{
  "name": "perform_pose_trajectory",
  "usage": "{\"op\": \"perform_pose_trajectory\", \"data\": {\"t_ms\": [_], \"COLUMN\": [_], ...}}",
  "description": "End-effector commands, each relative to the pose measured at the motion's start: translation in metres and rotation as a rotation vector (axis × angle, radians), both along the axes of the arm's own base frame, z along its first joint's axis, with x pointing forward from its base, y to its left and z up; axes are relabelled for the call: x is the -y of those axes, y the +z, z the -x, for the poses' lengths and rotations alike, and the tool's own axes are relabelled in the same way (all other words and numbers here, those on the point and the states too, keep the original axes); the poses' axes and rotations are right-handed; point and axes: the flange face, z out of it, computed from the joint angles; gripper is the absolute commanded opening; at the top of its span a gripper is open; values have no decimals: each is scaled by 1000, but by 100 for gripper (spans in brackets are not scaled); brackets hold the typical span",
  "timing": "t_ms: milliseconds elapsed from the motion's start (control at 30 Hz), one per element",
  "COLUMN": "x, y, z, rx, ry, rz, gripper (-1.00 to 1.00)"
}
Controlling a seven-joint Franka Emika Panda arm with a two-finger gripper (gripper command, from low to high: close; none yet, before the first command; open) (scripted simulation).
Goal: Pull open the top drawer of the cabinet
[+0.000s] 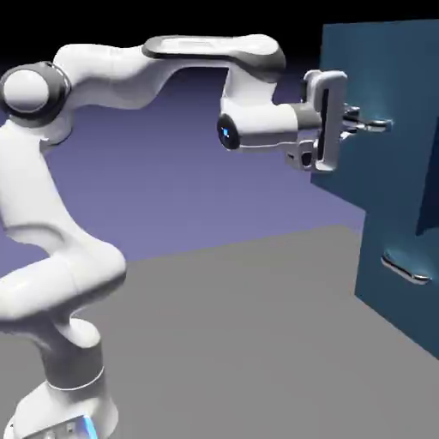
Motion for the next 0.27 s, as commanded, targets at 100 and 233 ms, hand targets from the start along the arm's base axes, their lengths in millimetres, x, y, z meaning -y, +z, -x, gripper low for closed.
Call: {"op": "perform_pose_trajectory", "data": {"t_ms": [100, 233], "x": [0, -1], "y": [0, 0], "z": [43, 67], "rx": [0, -2], "ry": [0, -1], "rz": [0, 4], "gripper": [-100, 100]}}
